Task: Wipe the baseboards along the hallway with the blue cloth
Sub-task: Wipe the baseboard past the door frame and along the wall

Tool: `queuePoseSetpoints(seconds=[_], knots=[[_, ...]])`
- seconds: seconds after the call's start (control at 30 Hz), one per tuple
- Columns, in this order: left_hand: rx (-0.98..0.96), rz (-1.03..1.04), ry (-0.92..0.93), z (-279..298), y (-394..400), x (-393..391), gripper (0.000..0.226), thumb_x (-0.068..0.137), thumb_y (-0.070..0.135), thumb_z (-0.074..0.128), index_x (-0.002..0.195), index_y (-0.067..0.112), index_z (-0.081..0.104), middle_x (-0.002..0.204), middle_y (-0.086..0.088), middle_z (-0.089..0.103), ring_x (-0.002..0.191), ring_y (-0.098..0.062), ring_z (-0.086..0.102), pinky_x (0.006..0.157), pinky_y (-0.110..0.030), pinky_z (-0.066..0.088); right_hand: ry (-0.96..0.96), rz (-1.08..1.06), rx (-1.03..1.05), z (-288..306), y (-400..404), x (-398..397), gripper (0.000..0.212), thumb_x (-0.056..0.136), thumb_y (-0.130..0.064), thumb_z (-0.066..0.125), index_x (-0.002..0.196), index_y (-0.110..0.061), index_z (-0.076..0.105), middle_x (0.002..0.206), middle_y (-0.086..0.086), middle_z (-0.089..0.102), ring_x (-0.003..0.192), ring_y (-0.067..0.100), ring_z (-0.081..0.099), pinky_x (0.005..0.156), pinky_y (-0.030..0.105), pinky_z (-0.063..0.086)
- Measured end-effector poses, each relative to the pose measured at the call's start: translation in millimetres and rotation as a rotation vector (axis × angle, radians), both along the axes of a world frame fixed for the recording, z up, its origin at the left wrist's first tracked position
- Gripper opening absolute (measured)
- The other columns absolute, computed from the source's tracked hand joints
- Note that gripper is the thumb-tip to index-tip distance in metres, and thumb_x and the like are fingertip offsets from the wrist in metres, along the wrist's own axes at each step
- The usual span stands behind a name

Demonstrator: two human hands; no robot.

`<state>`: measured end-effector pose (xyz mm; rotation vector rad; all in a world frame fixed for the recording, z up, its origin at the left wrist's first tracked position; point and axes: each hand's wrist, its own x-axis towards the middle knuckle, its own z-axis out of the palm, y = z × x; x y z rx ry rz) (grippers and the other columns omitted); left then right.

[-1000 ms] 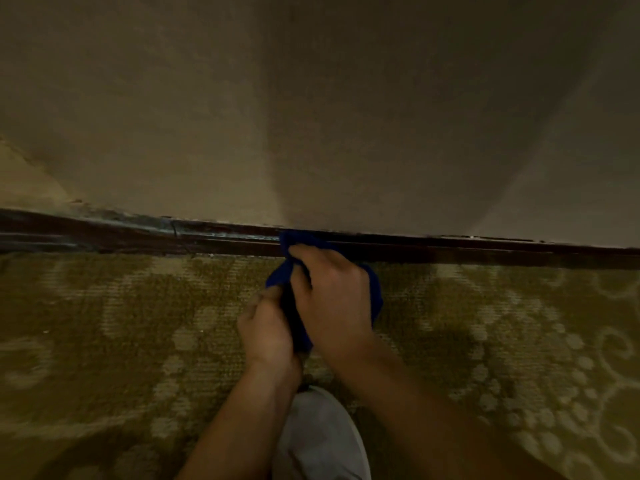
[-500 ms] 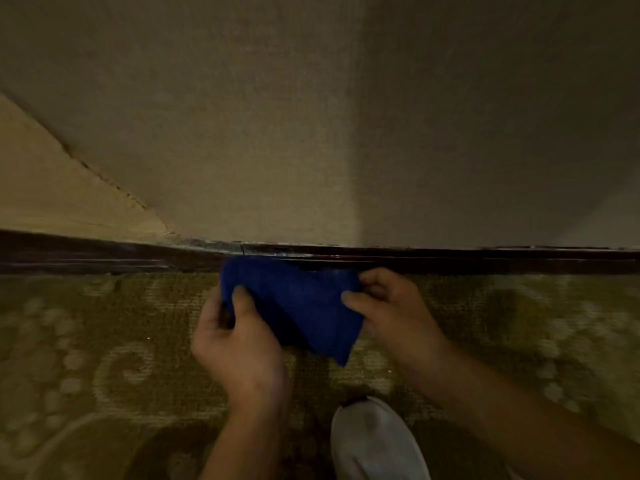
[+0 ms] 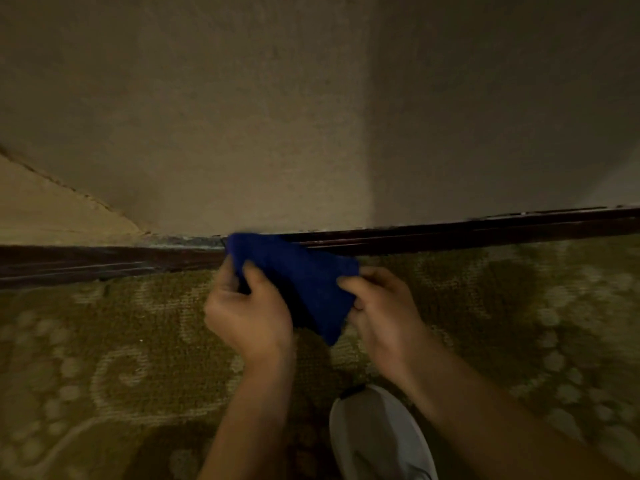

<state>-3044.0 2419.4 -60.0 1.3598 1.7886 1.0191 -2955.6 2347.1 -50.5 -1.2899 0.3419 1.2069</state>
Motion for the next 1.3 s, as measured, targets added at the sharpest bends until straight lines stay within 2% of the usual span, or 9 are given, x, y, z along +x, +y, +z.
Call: queuePoseSetpoints(seconds=[0.13, 0.37, 0.53, 0.67, 0.77, 0.87, 0.93, 1.07, 1.3], knots=[[0.035, 0.013, 0.009, 0.4, -15.0, 21.9, 0.027, 0.093, 0.017, 0.056, 0.113, 0.011, 0.072, 0.102, -0.005, 0.075, 0.090, -0.011, 0.068, 0.084, -0.031, 0.056, -0.147, 0.110, -0.087, 4.7, 5.0, -2.2, 0.014, 0.086, -0.001, 0.059, 0.096, -0.012, 0.061, 0.102, 0.016, 0.068, 0.089, 0.026, 0.066, 0.070, 0.035, 0.054], [0.013, -0.237, -0.026, -1.9, -45.5, 43.4, 0.025, 0.093, 0.015, 0.061, 0.115, 0.011, 0.072, 0.090, 0.010, 0.072, 0.079, 0.009, 0.062, 0.075, -0.015, 0.053, -0.134, -0.277, -0.222, -1.8, -32.0, 41.4, 0.030, 0.086, -0.004, 0.059, 0.115, 0.000, 0.058, 0.110, 0.017, 0.065, 0.101, 0.034, 0.063, 0.079, 0.042, 0.056], [0.058, -0.068, -0.009, -3.2, -25.8, 29.7, 0.025, 0.092, 0.014, 0.056, 0.108, 0.015, 0.074, 0.089, 0.011, 0.067, 0.072, 0.001, 0.062, 0.070, -0.019, 0.048, -0.213, 0.001, -0.094, 13.7, -0.1, 9.3, 0.008, 0.088, -0.001, 0.057, 0.095, -0.006, 0.058, 0.095, 0.015, 0.067, 0.086, 0.026, 0.065, 0.070, 0.036, 0.055], [0.061, -0.325, 0.131, 0.3, -56.1, 59.8, 0.017, 0.092, 0.015, 0.057, 0.096, 0.012, 0.073, 0.072, -0.002, 0.071, 0.056, -0.013, 0.061, 0.052, -0.017, 0.039, -0.250, -0.233, -0.245, 13.5, -14.8, 38.1, 0.015, 0.084, -0.005, 0.060, 0.099, -0.006, 0.062, 0.101, 0.018, 0.067, 0.097, 0.035, 0.065, 0.084, 0.049, 0.056], [0.025, -0.541, 0.121, 2.3, -62.6, 68.4, 0.019, 0.095, 0.017, 0.057, 0.106, 0.015, 0.073, 0.070, 0.002, 0.069, 0.051, -0.003, 0.056, 0.046, -0.008, 0.036, -0.307, -0.406, -0.334, 13.5, -36.8, 64.1, 0.024, 0.084, -0.007, 0.060, 0.107, -0.006, 0.064, 0.100, 0.012, 0.068, 0.093, 0.032, 0.067, 0.077, 0.047, 0.058], [0.036, -0.402, 0.030, 2.7, -53.8, 51.1, 0.023, 0.095, 0.014, 0.057, 0.113, 0.016, 0.073, 0.078, 0.015, 0.065, 0.057, 0.012, 0.052, 0.054, -0.001, 0.039, -0.448, -0.308, -0.303, 12.5, -27.9, 56.5, 0.022, 0.088, -0.010, 0.059, 0.110, -0.012, 0.064, 0.107, 0.009, 0.067, 0.099, 0.028, 0.065, 0.086, 0.047, 0.056], [0.043, -0.284, -0.010, -0.5, -45.4, 39.8, 0.022, 0.096, 0.013, 0.056, 0.110, 0.018, 0.073, 0.079, 0.020, 0.064, 0.060, 0.013, 0.055, 0.058, -0.001, 0.042, -0.618, -0.170, -0.303, 10.3, -10.8, 37.5, 0.024, 0.091, -0.014, 0.060, 0.114, -0.019, 0.061, 0.112, 0.001, 0.064, 0.102, 0.018, 0.062, 0.092, 0.041, 0.053], [0.042, -0.316, 0.082, 0.0, -48.1, 49.1, 0.026, 0.094, 0.018, 0.054, 0.108, 0.008, 0.074, 0.075, -0.003, 0.073, 0.054, -0.008, 0.059, 0.052, -0.014, 0.044, -0.871, 0.013, -0.307, 2.5, -1.1, 22.6, 0.025, 0.091, -0.017, 0.062, 0.116, -0.016, 0.064, 0.109, -0.003, 0.067, 0.100, 0.012, 0.063, 0.092, 0.035, 0.054], [0.033, -0.669, 0.016, 0.4, -57.6, 70.9, 0.025, 0.095, 0.016, 0.057, 0.116, 0.014, 0.071, 0.081, -0.004, 0.073, 0.062, -0.010, 0.063, 0.059, -0.029, 0.055, -0.820, -0.259, -0.492, -1.6, -31.9, 76.0, 0.024, 0.085, -0.017, 0.061, 0.108, -0.013, 0.067, 0.104, 0.009, 0.070, 0.092, 0.027, 0.068, 0.081, 0.049, 0.058]])
